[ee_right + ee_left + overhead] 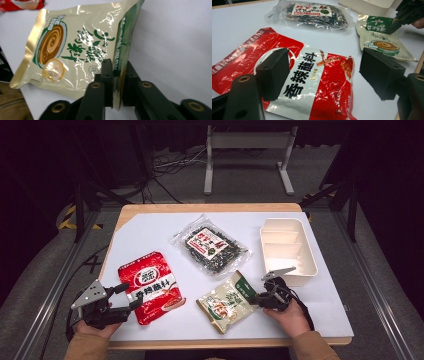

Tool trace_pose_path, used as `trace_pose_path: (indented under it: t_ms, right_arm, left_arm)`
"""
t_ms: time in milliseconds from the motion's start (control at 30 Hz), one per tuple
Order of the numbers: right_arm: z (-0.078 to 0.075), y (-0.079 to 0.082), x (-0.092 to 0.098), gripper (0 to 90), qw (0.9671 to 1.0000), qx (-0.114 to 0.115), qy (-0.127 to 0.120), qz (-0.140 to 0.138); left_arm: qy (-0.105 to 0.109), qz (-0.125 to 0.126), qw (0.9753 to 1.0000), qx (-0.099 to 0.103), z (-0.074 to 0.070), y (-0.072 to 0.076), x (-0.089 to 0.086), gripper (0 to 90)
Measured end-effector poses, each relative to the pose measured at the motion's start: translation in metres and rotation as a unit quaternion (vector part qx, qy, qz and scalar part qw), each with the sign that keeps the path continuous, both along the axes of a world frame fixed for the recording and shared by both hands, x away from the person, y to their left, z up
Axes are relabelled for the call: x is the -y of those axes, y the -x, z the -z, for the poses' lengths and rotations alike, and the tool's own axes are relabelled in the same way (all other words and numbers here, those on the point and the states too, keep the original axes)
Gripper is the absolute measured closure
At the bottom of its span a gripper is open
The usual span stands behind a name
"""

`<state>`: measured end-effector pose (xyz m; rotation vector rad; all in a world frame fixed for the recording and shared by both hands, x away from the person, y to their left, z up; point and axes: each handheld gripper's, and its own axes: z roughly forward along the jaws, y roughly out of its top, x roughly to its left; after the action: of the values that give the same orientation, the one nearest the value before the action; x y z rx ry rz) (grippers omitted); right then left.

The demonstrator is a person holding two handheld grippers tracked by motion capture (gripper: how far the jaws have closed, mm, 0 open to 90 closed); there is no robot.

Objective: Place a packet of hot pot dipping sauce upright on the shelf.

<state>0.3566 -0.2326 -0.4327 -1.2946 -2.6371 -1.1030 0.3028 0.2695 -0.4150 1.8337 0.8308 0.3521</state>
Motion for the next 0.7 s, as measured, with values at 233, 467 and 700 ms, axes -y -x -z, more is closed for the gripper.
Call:
trace_pose_path:
  t_ms: [233,467,700]
  right_arm:
    - [-0.007,0.003,0.001,89.0,0.9998,0.005,-0.019,0.000]
    - [-0.018,0.008,0.001,89.5,0.9991,0.024,-0.035,-0.005]
    - [-0.030,0.013,-0.001,89.7,0.9983,0.036,-0.044,-0.016]
  left_arm:
    - [0.000,0.000,1.0000,0.001,0.000,0.000,-0.001,24.4]
    - [0.000,0.000,1.0000,0.002,0.000,0.000,0.000,24.4]
    - [-0.001,-0.001,1.0000,0.001,0.000,0.000,-0.001,24.6]
